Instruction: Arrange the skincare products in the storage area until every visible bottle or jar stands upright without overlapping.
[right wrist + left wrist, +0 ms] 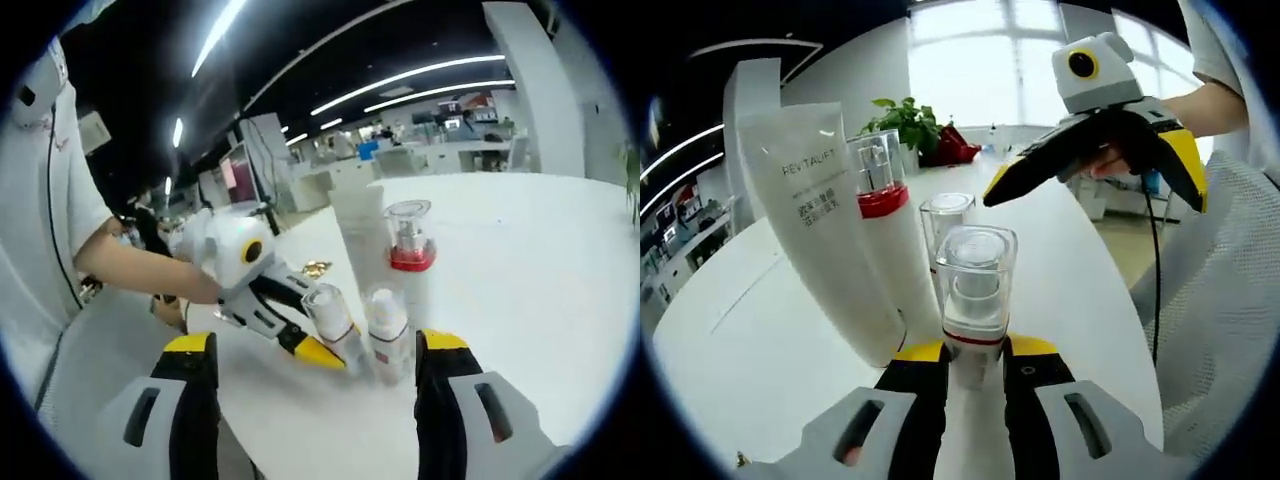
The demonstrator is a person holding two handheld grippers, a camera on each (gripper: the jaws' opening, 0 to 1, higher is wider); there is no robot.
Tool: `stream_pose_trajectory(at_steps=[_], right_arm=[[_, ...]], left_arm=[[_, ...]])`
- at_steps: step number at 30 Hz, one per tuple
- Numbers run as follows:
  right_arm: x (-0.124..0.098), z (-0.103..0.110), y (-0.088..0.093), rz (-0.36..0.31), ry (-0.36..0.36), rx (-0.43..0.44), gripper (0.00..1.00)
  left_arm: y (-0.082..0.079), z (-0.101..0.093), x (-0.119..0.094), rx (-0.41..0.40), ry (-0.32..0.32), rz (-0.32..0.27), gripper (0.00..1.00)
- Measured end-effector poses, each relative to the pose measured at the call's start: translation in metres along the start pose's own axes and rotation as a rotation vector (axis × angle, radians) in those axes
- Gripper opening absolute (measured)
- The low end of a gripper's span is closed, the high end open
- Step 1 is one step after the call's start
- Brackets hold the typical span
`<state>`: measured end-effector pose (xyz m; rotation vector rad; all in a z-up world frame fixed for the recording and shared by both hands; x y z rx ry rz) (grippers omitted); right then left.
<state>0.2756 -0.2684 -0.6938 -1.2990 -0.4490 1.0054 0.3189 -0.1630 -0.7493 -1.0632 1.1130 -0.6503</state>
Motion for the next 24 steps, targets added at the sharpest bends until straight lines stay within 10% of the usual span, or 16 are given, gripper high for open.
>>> stream_pose_trajectory(at_steps=[24], right_arm=[[0.0, -0.007, 0.013, 0.018, 0.031, 0.043, 0.89]], left_arm=[[0.006, 0.023, 0.006, -0.006, 0.045, 0.002, 0.2]])
Point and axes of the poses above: the point that each gripper's makers call its tool centre point, and the gripper's own axes: x roughly forward along the fingers, z roughly to its left, y roughly out of its underside, the point moved 5 cm from there along -x, roughly backward along the fingers, and after that the axes turned 6 degrees about -z, right-handed, at the moved point
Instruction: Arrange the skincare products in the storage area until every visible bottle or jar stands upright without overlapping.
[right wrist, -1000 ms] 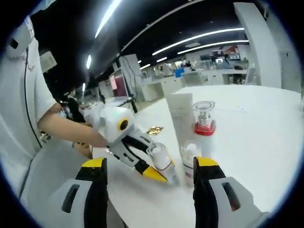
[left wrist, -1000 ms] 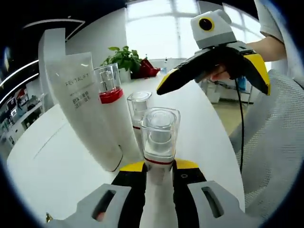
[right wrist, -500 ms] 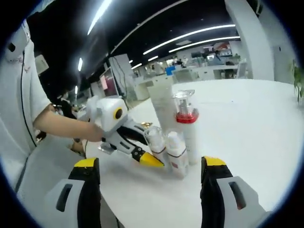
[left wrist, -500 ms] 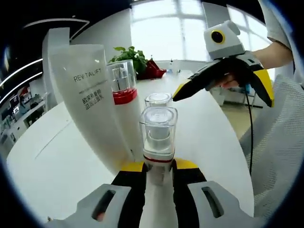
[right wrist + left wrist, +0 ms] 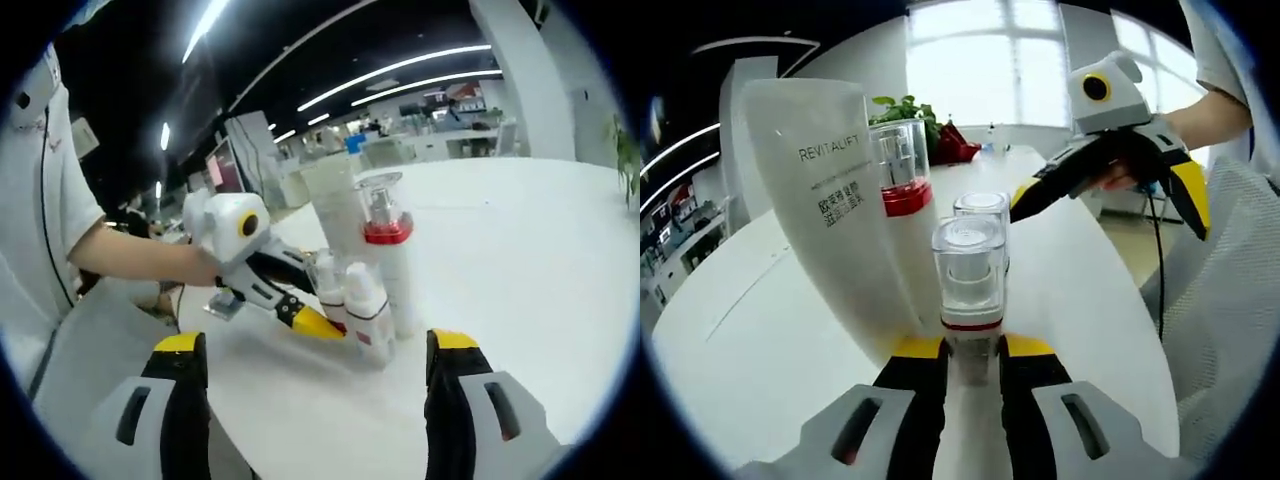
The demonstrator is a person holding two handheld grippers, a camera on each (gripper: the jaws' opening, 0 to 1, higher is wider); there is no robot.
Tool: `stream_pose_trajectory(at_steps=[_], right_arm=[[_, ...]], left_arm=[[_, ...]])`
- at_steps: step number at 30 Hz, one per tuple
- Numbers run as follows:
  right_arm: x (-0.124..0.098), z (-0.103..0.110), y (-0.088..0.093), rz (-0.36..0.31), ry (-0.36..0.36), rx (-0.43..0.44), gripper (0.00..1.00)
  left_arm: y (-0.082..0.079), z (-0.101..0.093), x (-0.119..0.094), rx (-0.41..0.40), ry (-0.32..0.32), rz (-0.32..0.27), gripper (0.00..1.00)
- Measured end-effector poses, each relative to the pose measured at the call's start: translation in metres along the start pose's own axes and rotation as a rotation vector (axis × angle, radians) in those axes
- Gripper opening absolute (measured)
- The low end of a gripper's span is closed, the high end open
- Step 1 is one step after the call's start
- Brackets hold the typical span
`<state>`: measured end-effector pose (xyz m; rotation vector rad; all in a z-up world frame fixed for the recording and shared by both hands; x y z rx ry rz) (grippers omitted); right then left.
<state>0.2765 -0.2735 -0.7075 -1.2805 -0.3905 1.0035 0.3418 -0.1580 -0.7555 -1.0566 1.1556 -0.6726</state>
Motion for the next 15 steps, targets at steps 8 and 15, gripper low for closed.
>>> stream_pose_trajectory(at_steps=[8, 15], right_arm=[[-0.0007, -0.0029, 0.002, 0.004, 0.002, 0.004, 0.89], [0.0012, -0.0031, 0.0021, 0.005, 0.0, 0.005, 0.89]], left_arm=[[0.0025, 0.0037, -0.0017, -0.016, 0.053, -0.006, 0.18], [-0.0019, -0.0027, -0.0012, -0.019, 0.056, -0.004, 0.18]])
Point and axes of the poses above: the point that each gripper's makers call its tool centre point, and the gripper's own axes: x roughly forward along the fingers, z roughly to its left, y roughly out of its underside, the point moved 5 cm from there along -x, roughly backward along the fingers, and after that the axes turned 6 degrees about -z, right-handed, at the moved point
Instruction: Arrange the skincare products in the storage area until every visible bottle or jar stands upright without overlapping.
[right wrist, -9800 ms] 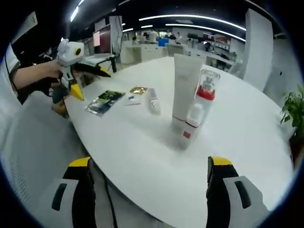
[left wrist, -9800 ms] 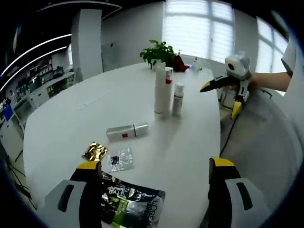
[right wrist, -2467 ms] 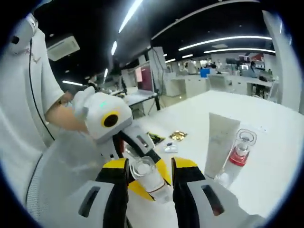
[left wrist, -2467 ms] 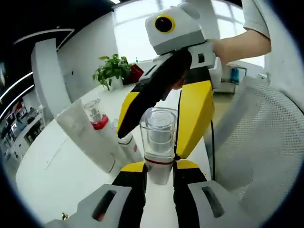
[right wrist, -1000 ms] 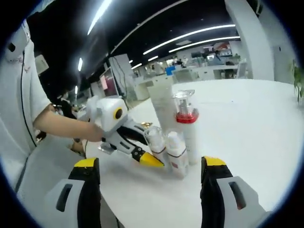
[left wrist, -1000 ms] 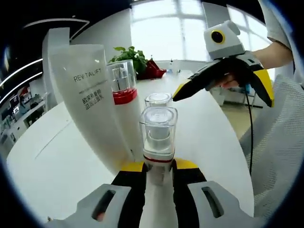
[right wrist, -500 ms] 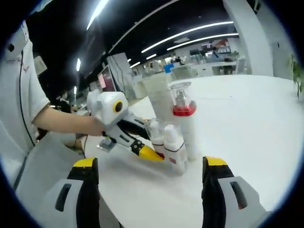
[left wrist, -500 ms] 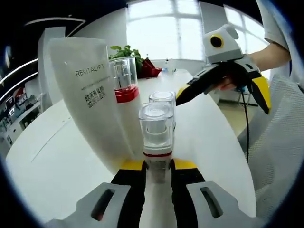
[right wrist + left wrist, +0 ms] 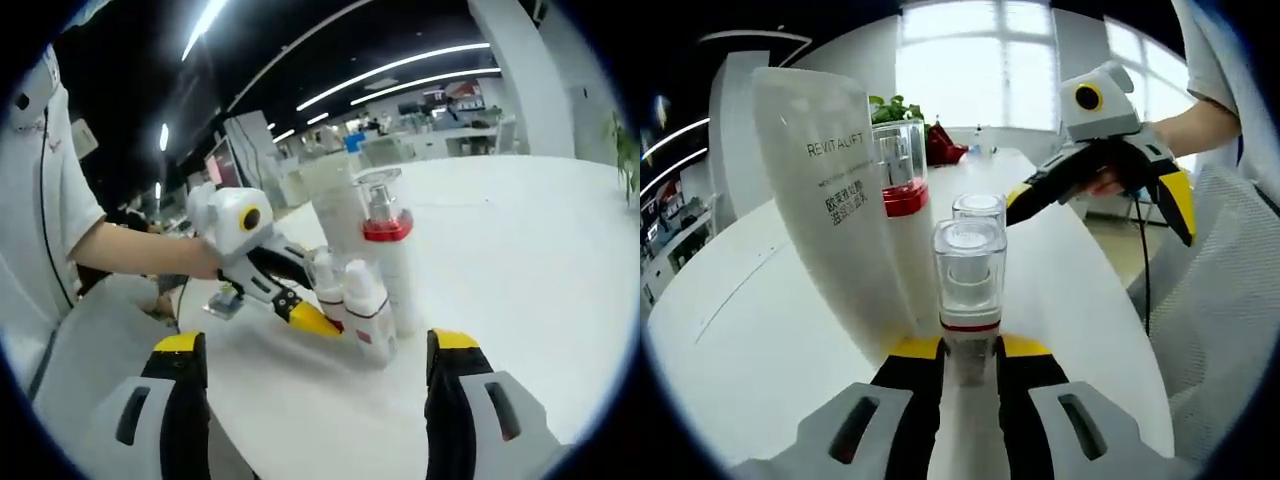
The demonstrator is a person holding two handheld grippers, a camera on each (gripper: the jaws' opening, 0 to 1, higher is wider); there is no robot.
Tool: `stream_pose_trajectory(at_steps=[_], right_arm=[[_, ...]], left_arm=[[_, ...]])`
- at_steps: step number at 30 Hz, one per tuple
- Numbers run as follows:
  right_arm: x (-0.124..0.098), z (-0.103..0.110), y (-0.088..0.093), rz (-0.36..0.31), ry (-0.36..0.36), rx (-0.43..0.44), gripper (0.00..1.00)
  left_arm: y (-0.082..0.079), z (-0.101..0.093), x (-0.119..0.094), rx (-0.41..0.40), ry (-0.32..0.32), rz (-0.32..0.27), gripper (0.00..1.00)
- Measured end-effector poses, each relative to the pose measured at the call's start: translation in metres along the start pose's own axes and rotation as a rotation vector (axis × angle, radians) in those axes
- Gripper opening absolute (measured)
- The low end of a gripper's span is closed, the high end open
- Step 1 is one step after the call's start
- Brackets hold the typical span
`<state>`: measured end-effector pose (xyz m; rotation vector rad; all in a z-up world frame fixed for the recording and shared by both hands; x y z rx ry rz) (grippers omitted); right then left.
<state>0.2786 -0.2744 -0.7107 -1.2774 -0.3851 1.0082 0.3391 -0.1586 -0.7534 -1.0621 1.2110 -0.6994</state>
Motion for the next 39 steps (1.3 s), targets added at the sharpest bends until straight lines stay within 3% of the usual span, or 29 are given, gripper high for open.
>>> stream_pose_trajectory(at_steps=[12, 19, 23, 28, 39], right_arm=[[0.001, 0.003, -0.004, 0.012, 0.003, -0.014, 0.91], [0.004, 0.009, -0.008, 0.016, 0.011, -0.027, 0.94], [0.006, 0.016, -0.008, 0.019, 0.013, -0.027, 0.94], [0.005, 0.022, -0.007, 0.019, 0.025, -0.005, 0.98], [0.007, 0.035, -0.015, 0.014, 0.022, -0.028, 0.99]], left_arm=[[-0.004, 0.0, -0.011, -0.002, -0.017, 0.017, 0.24], [0.002, -0.004, -0.032, -0.042, -0.024, 0.026, 0.38], [0.003, -0.007, -0.044, -0.073, -0.048, 0.027, 0.38], [0.006, -0.01, -0.058, -0.1, -0.084, 0.021, 0.5], [0.016, -0.019, -0.103, -0.198, -0.199, -0.016, 0.63]])
Point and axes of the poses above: the point that each gripper's makers call its tool centre point, and the gripper's own axes: x roughly forward along the fingers, z roughly to its left, y roughly out of its underside, the point moved 5 cm from there along -x, roughly backward along the fingers, and after that the axes turned 6 degrees about -z, right-handed, at the moved point
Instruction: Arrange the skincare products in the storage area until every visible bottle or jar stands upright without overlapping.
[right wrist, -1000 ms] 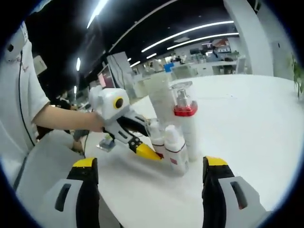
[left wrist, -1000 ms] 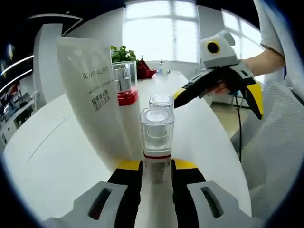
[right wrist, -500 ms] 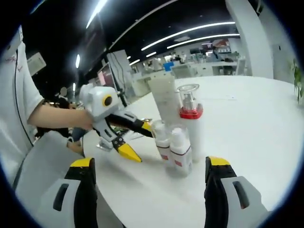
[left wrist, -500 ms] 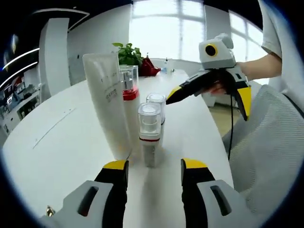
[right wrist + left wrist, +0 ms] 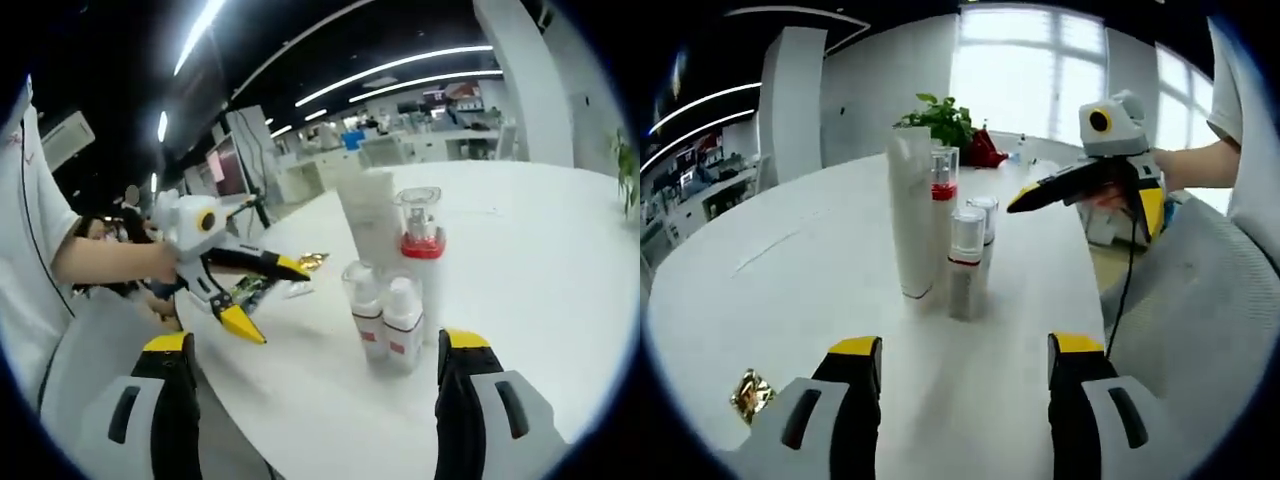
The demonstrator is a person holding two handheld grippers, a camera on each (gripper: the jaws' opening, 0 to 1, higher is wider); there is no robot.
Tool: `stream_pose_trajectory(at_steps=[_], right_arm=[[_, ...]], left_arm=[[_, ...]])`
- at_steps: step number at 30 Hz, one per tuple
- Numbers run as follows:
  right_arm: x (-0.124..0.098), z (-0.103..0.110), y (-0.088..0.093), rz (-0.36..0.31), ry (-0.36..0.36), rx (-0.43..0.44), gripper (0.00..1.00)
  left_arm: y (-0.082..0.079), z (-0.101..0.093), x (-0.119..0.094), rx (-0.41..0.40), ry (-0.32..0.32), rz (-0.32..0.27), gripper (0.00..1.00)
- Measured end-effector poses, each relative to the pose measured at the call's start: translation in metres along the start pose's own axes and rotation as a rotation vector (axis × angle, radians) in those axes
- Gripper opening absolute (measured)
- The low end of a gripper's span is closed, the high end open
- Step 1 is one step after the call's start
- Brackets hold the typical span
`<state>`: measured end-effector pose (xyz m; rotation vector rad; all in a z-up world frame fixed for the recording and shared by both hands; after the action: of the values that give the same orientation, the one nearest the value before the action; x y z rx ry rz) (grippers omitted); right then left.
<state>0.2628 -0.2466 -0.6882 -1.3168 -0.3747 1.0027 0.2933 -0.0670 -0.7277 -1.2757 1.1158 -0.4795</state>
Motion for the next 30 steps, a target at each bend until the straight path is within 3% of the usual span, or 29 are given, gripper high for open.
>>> stream_pose_trajectory(at_steps=[6, 15, 21, 30], right_arm=[[0.004, 0.014, -0.003, -0.011, 0.002, -0.01, 0.99], [0.0, 0.028, -0.002, 0.003, 0.008, -0.043, 0.99], [0.0, 0.032, -0.006, -0.024, 0.033, -0.029, 0.99], [-0.002, 0.041, -0.004, -0.021, 0.047, -0.052, 0.99]], left_arm=[[0.007, -0.002, -0.03, -0.032, -0.096, 0.014, 0.77], [0.016, -0.011, -0.072, -0.071, -0.15, 0.003, 0.79], [0.014, -0.027, -0.101, -0.144, -0.225, -0.036, 0.85], [0.024, -0.028, -0.137, -0.246, -0.335, -0.05, 0.92]])
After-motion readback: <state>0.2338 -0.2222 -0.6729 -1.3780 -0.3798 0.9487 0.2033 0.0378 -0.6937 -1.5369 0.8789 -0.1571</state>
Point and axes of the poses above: the point that each gripper's makers call its tool centre point, and the gripper's own axes: x roughly forward along the fingers, z roughly to its left, y roughly out of its underside, the point moved 5 cm from there along -x, roughly backward along the fingers, and after that the axes turned 6 degrees about -z, right-handed, at the moved point
